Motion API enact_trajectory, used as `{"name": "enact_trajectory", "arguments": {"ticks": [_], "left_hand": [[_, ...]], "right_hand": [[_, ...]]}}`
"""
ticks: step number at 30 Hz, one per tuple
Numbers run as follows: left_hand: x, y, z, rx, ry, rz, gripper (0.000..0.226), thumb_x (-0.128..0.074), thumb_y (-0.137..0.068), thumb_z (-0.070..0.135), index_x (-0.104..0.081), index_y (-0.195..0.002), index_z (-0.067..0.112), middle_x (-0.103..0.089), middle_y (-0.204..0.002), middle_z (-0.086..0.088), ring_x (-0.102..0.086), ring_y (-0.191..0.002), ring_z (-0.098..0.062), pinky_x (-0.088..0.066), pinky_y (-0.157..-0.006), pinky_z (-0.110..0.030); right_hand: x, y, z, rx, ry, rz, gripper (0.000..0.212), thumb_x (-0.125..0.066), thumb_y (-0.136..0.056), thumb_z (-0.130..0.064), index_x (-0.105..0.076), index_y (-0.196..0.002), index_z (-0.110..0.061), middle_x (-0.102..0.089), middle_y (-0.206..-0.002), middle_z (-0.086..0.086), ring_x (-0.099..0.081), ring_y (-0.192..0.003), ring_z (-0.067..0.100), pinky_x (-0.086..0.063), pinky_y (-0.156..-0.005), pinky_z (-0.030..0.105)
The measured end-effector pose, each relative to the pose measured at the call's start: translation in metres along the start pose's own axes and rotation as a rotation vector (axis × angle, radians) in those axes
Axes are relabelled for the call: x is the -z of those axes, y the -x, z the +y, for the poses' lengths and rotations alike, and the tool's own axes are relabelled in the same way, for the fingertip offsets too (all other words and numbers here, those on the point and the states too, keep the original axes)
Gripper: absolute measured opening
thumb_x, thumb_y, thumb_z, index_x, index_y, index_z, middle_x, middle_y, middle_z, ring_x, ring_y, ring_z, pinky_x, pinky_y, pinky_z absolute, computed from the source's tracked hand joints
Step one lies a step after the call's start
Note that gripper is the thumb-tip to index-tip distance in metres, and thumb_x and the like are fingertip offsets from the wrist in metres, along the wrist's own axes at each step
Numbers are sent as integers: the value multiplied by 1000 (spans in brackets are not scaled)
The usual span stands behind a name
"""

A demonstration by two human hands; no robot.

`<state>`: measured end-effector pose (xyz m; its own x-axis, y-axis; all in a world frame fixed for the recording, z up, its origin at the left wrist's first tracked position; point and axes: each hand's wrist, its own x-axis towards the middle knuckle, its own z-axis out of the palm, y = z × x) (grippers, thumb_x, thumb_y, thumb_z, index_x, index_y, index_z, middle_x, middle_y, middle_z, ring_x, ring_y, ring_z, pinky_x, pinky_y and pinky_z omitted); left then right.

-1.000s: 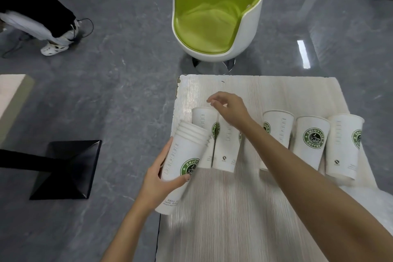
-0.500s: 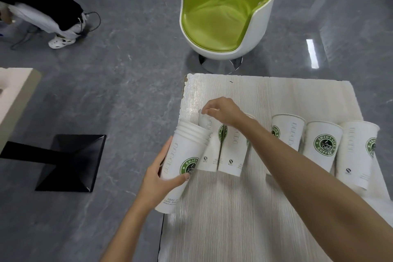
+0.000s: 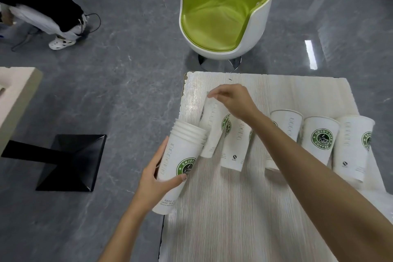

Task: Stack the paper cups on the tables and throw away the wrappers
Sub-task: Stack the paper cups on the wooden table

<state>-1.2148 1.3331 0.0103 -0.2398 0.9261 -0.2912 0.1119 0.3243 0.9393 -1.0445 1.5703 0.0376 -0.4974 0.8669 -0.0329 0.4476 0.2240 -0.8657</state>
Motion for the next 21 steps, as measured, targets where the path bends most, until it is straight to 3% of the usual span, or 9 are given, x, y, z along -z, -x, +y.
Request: {"name": "enact_trajectory", "arguments": {"ticks": [2,5,9,12,21], "left_hand": [[-1,4,0,-12,-1,-1,97,-82,-71,-2,-35,-148,34,-48,-139,33,-54,-123,2,-49,-94,-14],[-2,11,1,-29,-8,-13,96,-81,-71,-2,-35,-147,35,-48,-139,34,-55,-122,2,-49,-94,-15],[-3,18,0,-30,-8,-28,96,-81,-72,-2,-35,-146,39,-50,-137,33,-56,-122,0,-50,-92,-15],[-6,23,1,-32,-14,-43,96,-82,-72,-1,-35,-145,39,-52,-135,33,-57,-120,1,-49,-88,-12],[-15,36,1,-46,-20,-109,98,-84,-70,5,-34,-149,33,-49,-139,31,-52,-126,0,-49,-95,-17]], "right_hand": [[8,4,-4,28,5,77,18,-59,-89,-6,-74,-90,-16,-70,-93,-10,-63,-91,1,-44,-85,8],[22,11,-8,83,9,223,21,-58,-87,-2,-74,-90,-15,-70,-93,-6,-63,-89,3,-44,-84,11],[42,24,-15,126,-2,386,15,-60,-88,-9,-74,-92,-13,-69,-90,-5,-59,-77,-8,-41,-73,7],[56,37,-20,139,-58,488,16,-58,-88,-11,-74,-93,-15,-69,-86,-4,-59,-75,-5,-42,-72,12],[60,84,-32,131,-229,512,18,-55,-90,-3,-71,-94,-12,-67,-85,-11,-57,-76,-9,-40,-72,10]]}}
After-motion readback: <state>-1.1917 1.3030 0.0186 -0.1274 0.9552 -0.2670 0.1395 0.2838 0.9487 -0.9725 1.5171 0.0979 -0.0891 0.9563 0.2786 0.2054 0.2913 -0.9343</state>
